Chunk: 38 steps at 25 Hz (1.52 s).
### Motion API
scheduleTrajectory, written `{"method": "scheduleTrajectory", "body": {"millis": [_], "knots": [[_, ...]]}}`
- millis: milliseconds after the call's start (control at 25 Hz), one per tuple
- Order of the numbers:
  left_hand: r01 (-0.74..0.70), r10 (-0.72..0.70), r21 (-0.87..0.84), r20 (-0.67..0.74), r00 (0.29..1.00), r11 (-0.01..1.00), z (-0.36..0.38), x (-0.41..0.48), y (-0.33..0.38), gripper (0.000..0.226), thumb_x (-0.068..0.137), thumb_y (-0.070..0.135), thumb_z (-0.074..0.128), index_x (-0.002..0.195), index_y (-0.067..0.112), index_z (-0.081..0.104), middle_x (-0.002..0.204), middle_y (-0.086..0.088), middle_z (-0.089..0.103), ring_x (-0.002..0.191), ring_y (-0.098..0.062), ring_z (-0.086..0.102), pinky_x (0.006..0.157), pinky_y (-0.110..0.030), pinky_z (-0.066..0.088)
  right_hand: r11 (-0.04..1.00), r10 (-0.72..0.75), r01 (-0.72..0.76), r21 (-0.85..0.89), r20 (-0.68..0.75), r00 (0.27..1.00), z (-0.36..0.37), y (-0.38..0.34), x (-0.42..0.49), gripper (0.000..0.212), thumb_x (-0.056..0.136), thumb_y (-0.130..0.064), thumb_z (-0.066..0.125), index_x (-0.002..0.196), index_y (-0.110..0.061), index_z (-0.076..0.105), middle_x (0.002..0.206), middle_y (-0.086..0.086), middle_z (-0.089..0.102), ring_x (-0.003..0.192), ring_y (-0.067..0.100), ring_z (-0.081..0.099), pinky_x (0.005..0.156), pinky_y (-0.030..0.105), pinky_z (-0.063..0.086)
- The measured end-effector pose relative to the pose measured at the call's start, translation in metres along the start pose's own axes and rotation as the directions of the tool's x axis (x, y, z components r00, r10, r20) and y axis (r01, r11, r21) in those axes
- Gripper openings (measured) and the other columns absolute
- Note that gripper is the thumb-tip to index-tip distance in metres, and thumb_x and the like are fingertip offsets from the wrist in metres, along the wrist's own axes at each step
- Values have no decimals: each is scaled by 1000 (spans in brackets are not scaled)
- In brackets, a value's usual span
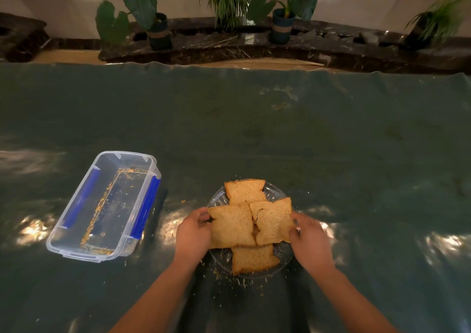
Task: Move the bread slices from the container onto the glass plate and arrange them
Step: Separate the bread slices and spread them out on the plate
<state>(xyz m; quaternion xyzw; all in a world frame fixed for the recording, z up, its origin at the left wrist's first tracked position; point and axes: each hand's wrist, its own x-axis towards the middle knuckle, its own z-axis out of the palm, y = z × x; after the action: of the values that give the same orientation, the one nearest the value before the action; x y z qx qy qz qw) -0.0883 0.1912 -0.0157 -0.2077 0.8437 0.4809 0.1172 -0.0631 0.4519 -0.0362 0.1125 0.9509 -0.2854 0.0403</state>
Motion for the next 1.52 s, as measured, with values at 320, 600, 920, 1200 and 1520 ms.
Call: {"method": "scheduleTrajectory", "body": {"millis": [320,600,920,1200,1520], "knots": [[1,0,18,-33,999,1000,2,-28,-13,38,85,9,57,121,20,61,98,11,66,90,-9,63,78,-33,53,996,29,-30,79,8,1000,3,8,-15,32,85,-11,62,117,-16,65,112,5,65,84,16,65,77,38,56],[5,-6,-41,-20,1000,999,5,-25,-15,40,87,7,55,124,21,59,102,12,64,96,-6,60,77,-26,48,994,38,-40,103,16,999,5,10,-17,33,84,-9,64,117,-15,65,108,6,66,80,11,61,75,27,53],[-167,150,237,91,985,957,15,-29,-33,83,71,29,78,143,28,35,136,4,36,123,-14,41,101,-38,45,997,15,-16,69,21,1000,0,3,7,43,84,-16,63,126,-14,58,124,5,60,111,25,58,95,44,50],[-263,243,366,100,965,893,26,-27,-37,87,70,25,78,143,28,30,144,3,32,126,-20,40,103,-36,42,997,6,-10,74,51,999,6,0,14,43,84,-14,63,127,-13,58,125,6,61,110,24,60,94,42,52],[-271,259,300,79,963,915,20,-23,-40,83,72,18,75,141,30,31,140,6,30,117,-17,49,89,-26,46,990,40,-41,134,13,999,7,4,11,39,84,-15,64,123,-17,59,122,3,59,96,15,63,84,31,53]]}}
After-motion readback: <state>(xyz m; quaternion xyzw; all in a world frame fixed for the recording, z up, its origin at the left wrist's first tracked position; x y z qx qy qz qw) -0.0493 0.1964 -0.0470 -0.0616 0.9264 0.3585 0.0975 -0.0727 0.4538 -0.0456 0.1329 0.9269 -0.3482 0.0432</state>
